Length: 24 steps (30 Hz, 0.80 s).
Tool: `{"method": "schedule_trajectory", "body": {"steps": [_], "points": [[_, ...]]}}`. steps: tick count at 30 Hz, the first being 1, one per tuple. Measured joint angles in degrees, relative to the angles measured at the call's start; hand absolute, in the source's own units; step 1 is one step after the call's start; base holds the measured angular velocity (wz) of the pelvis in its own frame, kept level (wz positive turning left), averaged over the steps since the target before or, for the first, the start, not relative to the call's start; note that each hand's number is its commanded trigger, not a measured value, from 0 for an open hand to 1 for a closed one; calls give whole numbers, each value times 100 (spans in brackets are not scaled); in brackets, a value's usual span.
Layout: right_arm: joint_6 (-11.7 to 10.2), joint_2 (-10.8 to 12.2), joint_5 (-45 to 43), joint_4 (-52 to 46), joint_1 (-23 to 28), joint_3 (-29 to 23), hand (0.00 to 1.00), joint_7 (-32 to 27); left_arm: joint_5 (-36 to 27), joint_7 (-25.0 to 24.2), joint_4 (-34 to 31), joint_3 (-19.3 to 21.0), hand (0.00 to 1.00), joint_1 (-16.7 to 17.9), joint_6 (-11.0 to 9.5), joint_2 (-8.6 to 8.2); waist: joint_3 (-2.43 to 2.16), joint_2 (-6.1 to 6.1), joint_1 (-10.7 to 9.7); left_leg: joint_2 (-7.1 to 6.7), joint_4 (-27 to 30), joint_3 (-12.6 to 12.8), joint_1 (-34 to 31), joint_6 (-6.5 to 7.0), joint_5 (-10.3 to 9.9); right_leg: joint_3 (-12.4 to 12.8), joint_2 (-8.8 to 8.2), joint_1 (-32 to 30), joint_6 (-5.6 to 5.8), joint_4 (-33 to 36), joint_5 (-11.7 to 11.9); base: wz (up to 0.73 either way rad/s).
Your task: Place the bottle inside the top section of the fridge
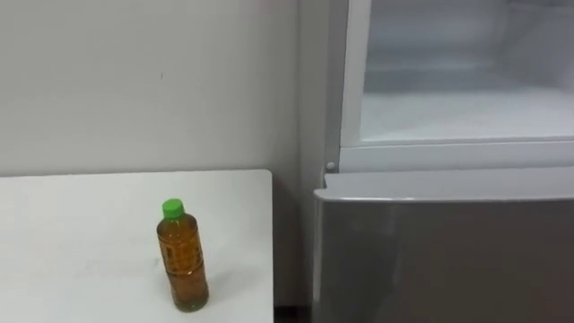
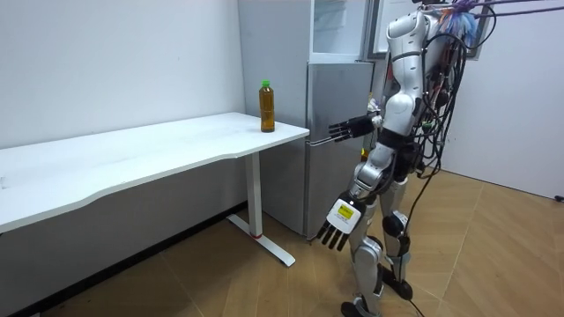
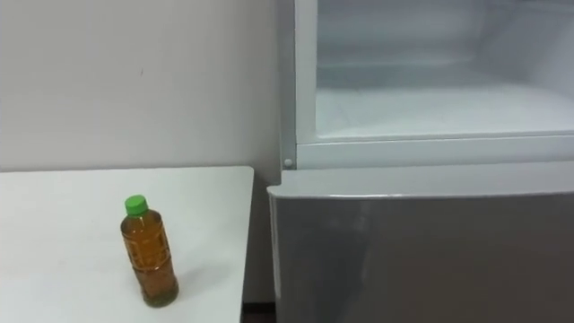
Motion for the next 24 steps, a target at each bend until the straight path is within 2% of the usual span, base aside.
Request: {"method": "schedule_trajectory", "body": {"steps": [2, 7, 12, 16, 20, 24], "points": [[116, -40, 1, -317, 5, 54, 0, 15, 6, -5, 16, -58, 0, -9, 24, 29, 9, 10, 7, 1, 3, 2, -4, 0, 0, -5, 0, -4, -1, 2, 2, 0], [107, -51, 18, -1225, -45, 44, 0, 182, 16, -104, 39, -87, 0, -15, 71, 52, 3, 38, 20, 6, -2, 3, -3, 0, 0, -24, 7, 18, -3, 2, 6, 0], [112, -181, 137, -1964, -130, 49, 0, 363, 252, -247, -35, -113, 0, -37, 189, 88, -1, 62, 83, 14, -63, 4, -6, -1, 1, -36, 18, 13, -8, 18, 10, 0], [191, -264, 254, -2323, -241, 44, 0, 358, 419, -283, -60, -210, 0, -115, 211, 142, -20, 30, 172, 16, -59, 20, 5, 0, 2, -48, 9, -2, -8, 89, 10, -1], [225, -262, 260, -2537, -487, 50, 0, 330, 463, -282, -135, -259, 0, -123, 274, 197, -17, -23, 192, 17, -25, 25, 13, 1, 3, -47, 7, 9, -8, 89, 10, -1], [270, -262, 259, -2551, -685, 33, 0, 291, 651, -278, -263, -234, 0, -126, 307, 215, -2, -58, 306, 22, 10, 24, 1, 1, 2, -48, 6, 22, -11, 97, 12, 0]]}}
